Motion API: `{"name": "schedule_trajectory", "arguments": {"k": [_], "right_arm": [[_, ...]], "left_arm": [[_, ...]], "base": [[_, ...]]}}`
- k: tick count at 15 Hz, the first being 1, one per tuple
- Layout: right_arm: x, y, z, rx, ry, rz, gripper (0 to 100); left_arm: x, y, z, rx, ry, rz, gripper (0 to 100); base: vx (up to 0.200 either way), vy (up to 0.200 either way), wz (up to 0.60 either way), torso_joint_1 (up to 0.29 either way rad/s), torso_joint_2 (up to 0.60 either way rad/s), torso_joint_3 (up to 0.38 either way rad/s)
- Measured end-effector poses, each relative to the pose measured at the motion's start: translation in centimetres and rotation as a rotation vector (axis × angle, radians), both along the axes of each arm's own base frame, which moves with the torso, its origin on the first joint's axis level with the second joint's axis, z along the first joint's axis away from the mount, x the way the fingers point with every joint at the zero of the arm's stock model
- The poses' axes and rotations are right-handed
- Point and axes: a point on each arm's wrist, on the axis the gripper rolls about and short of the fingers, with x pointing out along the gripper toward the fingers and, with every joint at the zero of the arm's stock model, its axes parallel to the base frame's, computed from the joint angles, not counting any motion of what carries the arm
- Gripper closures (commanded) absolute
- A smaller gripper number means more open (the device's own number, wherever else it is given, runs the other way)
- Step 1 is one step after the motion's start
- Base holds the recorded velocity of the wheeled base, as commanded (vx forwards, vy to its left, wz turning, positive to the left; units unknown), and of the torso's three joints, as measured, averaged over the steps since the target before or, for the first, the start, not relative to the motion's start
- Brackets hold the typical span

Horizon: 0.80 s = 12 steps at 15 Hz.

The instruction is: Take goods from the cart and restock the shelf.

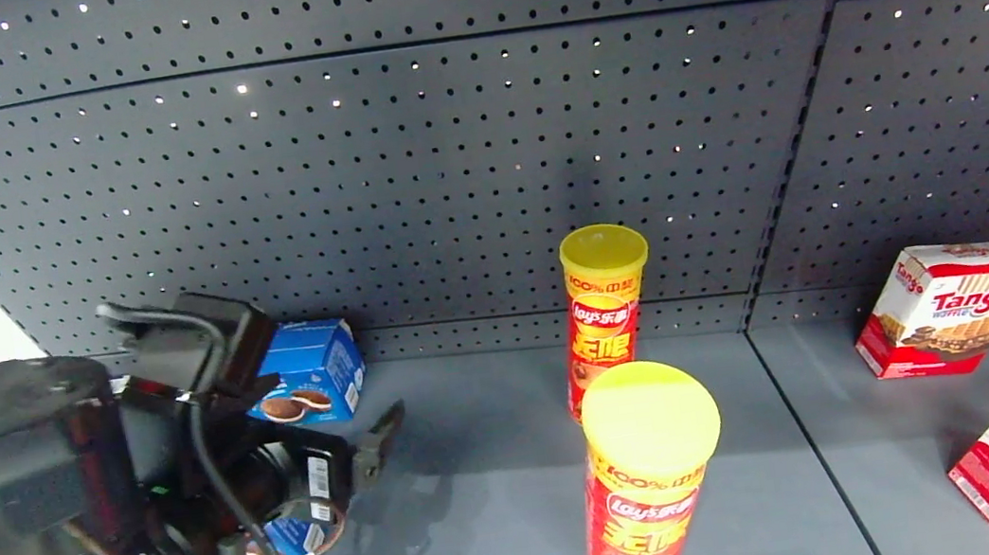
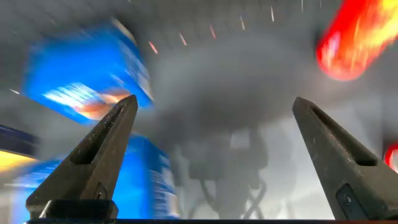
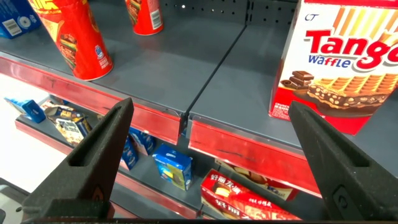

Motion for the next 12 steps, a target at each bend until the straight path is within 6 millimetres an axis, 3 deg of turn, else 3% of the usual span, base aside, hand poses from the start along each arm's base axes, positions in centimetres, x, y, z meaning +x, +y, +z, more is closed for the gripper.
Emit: {"name": "schedule_trajectory", "arguments": {"k": [3,7,9,12], "right_arm": [[0.0,0.0,0.0,0.000,0.000,-0.001,0],[0.0,0.0,0.0,0.000,0.000,-0.001,0],[0.0,0.0,0.0,0.000,0.000,-0.001,0],[0.0,0.0,0.0,0.000,0.000,0.000,0]], "left_arm": [[-2.7,3.0,1.0,-0.028,-0.053,0.045,0],[-7.8,7.8,0.9,-0.025,-0.049,0.143,0],[-10.9,9.9,-0.1,-0.038,-0.048,0.190,0],[-14.7,11.7,-3.4,-0.078,-0.057,0.185,0]], "base": [[0.000,0.000,0.00,0.000,0.00,0.000],[0.000,0.000,0.00,0.000,0.00,0.000],[0.000,0.000,0.00,0.000,0.00,0.000],[0.000,0.000,0.00,0.000,0.00,0.000]]}}
